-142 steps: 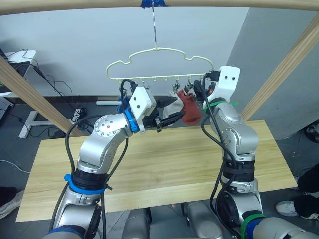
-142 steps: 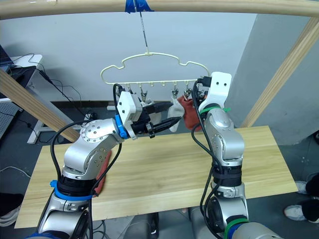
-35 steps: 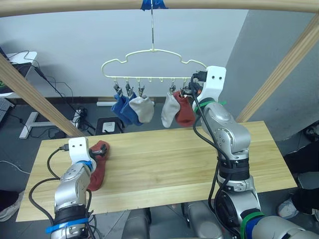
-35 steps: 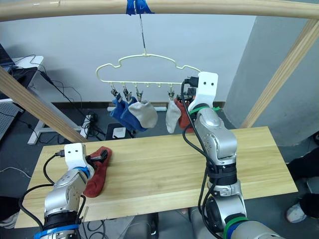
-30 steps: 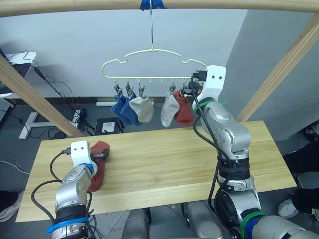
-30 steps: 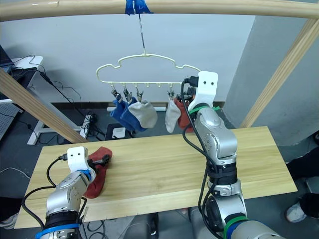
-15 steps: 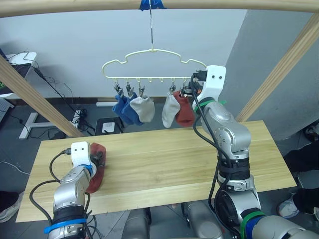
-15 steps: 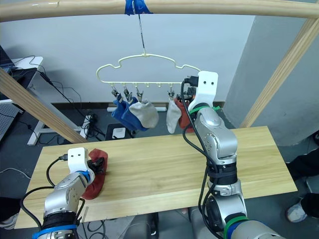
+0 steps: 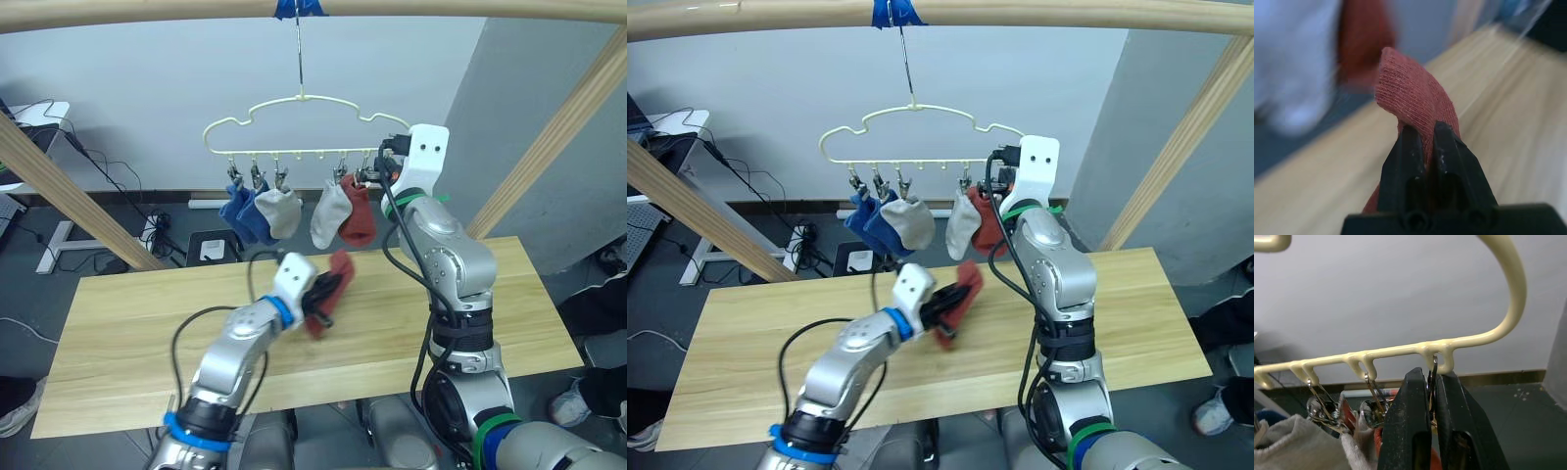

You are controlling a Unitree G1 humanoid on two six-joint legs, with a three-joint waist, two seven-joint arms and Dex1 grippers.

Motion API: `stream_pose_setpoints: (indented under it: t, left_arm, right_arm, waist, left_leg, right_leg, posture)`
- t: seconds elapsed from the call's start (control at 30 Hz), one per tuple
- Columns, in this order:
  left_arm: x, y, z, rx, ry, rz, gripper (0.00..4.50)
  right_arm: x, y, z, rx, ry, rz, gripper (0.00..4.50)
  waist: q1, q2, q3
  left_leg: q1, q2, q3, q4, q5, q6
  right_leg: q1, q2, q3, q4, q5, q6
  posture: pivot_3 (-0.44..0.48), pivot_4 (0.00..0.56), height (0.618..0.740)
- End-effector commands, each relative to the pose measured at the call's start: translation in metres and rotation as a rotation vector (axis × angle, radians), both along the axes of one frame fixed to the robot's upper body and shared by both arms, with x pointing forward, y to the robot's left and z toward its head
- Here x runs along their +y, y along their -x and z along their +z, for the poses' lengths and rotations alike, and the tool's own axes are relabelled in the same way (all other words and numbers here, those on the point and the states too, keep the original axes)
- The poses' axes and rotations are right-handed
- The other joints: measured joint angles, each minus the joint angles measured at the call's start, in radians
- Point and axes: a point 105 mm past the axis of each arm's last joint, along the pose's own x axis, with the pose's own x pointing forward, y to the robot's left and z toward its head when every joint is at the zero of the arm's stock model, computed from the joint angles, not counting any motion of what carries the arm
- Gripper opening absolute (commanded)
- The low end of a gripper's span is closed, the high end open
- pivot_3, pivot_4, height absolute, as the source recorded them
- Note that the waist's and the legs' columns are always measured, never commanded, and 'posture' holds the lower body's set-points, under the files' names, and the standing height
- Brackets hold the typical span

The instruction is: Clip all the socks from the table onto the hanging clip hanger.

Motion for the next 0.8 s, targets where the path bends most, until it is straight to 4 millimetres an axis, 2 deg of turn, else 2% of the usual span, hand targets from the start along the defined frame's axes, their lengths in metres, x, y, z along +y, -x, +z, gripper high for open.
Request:
stream_pose_setpoints:
  t: [0.03,0.3,0.47,0.8]
  left_arm:
    - [-0.013,-0.017,0.019,-0.085,0.037,0.049,0.01]
    - [-0.04,-0.056,0.045,-0.166,0.113,0.137,0.01]
    - [-0.047,-0.065,0.053,-0.168,0.159,0.17,0.01]
    - [-0.046,-0.072,0.058,-0.18,0.174,0.211,0.01]
  right_arm:
    - [0.0,0.007,0.023,-0.08,-0.009,0.006,0.0]
    - [-0.001,0.009,0.025,-0.083,-0.002,0.002,0.0]
    - [-0.001,0.01,0.026,-0.088,0.011,0.001,0.0]
    - [-0.002,0.011,0.027,-0.094,0.023,-0.005,0.0]
  waist:
    - [-0.001,0.0,0.0]
    - [0.0,0.001,-0.001]
    - [-0.002,0.001,-0.001]
    - [-0.02,0.001,-0.001]
  left_leg:
    - [0.0,0.0,0.0,0.0,0.0,0.0]
    - [-0.001,-0.001,0.0,0.001,0.001,0.002]
    - [-0.002,-0.001,0.0,-0.001,0.001,0.002]
    - [-0.002,-0.002,0.0,0.0,0.001,0.002]
  right_leg:
    - [0.0,0.001,0.0,0.0,0.0,0.0]
    - [0.001,0.001,0.001,-0.004,0.002,0.001]
    - [0.001,0.001,0.0,-0.005,0.002,0.001]
    - [0.0,0.001,0.0,-0.005,0.002,0.002]
  posture:
    - [-0.235,0.215,0.74]
    - [-0.251,0.213,0.74]
    - [-0.257,0.213,0.74]
    - [-0.258,0.212,0.74]
